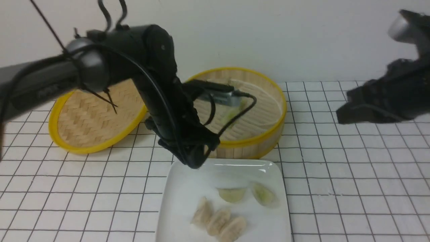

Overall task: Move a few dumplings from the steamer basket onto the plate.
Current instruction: Use the right arm to grab a dumpling from inside the steamer, then use the right arm to put the dumpling into the plate

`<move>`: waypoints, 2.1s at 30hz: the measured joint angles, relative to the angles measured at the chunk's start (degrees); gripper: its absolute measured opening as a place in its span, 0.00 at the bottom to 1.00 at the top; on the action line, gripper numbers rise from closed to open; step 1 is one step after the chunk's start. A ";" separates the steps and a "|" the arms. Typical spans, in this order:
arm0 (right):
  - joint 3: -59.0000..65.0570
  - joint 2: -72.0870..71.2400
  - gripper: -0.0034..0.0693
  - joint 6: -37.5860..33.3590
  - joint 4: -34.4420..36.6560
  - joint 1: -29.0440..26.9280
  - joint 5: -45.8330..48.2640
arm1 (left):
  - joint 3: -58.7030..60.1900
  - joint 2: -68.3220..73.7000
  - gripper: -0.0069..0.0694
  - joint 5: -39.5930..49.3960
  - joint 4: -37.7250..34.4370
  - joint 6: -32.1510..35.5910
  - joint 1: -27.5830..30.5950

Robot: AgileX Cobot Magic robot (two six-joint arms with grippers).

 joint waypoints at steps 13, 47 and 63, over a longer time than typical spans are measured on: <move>-36.09 35.42 0.34 7.36 -12.57 10.74 1.91 | 16.54 -39.31 0.08 2.12 6.49 -5.55 2.62; -71.33 69.15 0.29 9.24 -16.56 10.55 5.49 | 23.71 -61.35 0.08 3.31 20.24 -16.95 2.62; -43.65 39.32 0.31 5.14 -6.93 13.37 11.53 | 23.82 -61.42 0.08 3.91 20.23 -16.95 2.62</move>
